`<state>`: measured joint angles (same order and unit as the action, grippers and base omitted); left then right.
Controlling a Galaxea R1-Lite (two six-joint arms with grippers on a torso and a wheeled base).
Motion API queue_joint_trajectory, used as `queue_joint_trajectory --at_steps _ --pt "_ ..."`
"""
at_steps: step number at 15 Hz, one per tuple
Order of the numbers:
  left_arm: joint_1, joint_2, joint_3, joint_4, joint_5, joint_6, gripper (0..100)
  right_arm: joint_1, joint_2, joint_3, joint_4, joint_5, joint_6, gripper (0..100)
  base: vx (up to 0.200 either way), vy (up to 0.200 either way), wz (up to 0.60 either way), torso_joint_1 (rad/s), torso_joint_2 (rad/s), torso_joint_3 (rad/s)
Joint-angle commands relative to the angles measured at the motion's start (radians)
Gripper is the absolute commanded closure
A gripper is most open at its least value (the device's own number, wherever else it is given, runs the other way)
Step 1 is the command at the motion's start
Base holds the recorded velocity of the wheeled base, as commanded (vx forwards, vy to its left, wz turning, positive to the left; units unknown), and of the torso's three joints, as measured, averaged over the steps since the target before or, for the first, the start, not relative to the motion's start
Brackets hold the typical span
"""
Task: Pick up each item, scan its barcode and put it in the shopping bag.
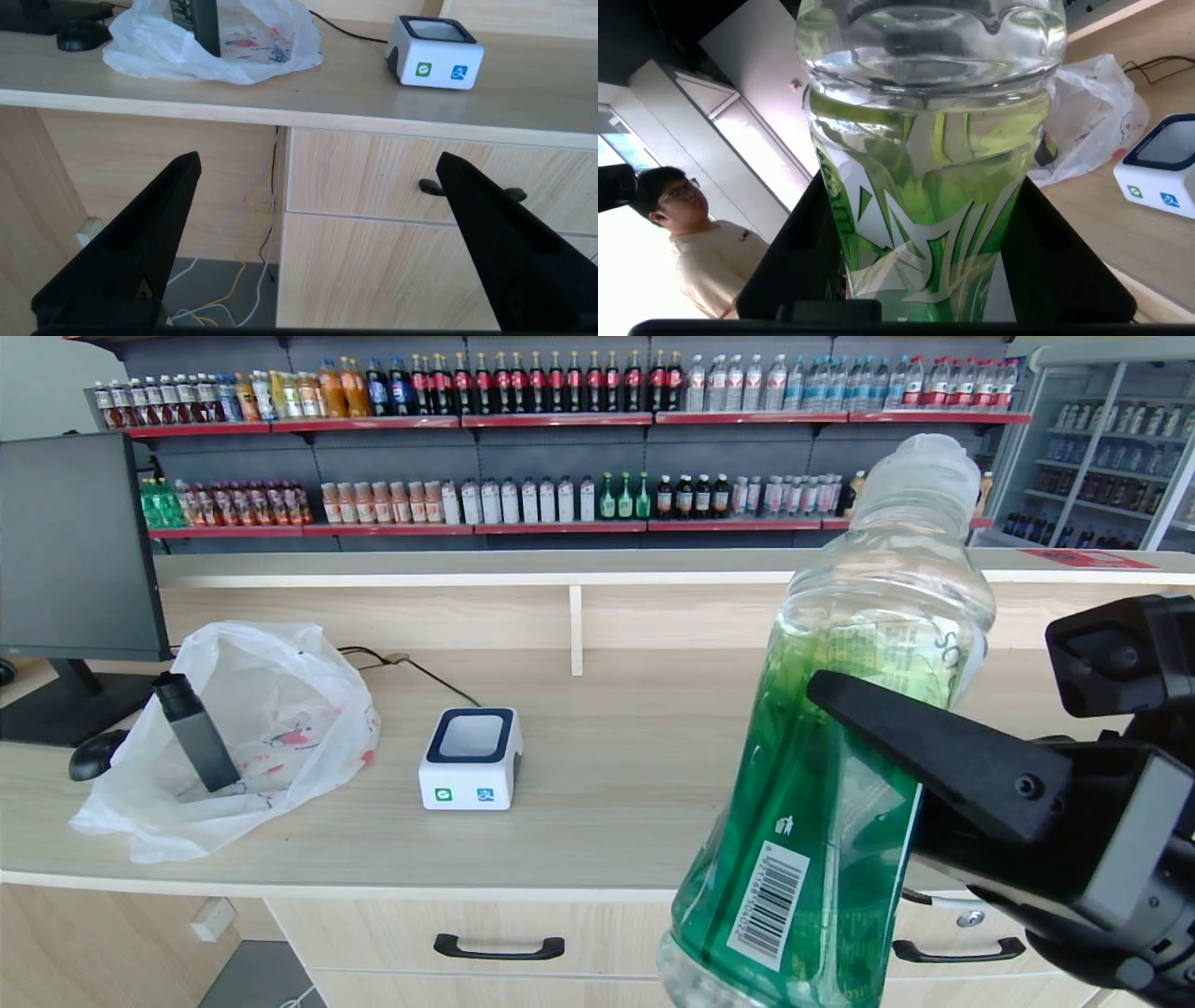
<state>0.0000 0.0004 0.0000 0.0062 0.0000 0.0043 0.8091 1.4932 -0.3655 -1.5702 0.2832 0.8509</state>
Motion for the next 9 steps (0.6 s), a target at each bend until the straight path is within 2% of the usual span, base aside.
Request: queue_joint_trajectory --at_steps 1,3,5,7,9 --pt "0.000 0.001 0.000 0.000 0.000 0.000 0 -0.001 0.010 0.002 -0.001 0.001 -0.036 100 0.000 0.000 0.00 0.000 0.00 0.000" --pt "0.002 0.001 0.000 0.000 0.000 0.000 0 -0.001 0.039 0.036 -0.001 -0.001 -0.176 100 0.000 0.000 0.00 0.000 0.00 0.000" --pt "0.002 0.001 0.000 0.000 0.000 0.000 0 -0.011 0.056 0.063 -0.001 -0.004 -0.240 100 0.000 0.000 0.00 0.000 0.00 0.000" --pt "0.002 0.001 0.000 0.000 0.000 0.000 0 -0.097 0.131 0.079 -0.001 -0.002 -0.412 100 0.000 0.000 0.00 0.000 0.00 0.000" --pt "0.002 0.000 0.000 0.001 0.000 0.000 0 -0.127 0.167 0.073 -0.001 -0.002 -0.515 100 0.000 0.000 0.00 0.000 0.00 0.000"
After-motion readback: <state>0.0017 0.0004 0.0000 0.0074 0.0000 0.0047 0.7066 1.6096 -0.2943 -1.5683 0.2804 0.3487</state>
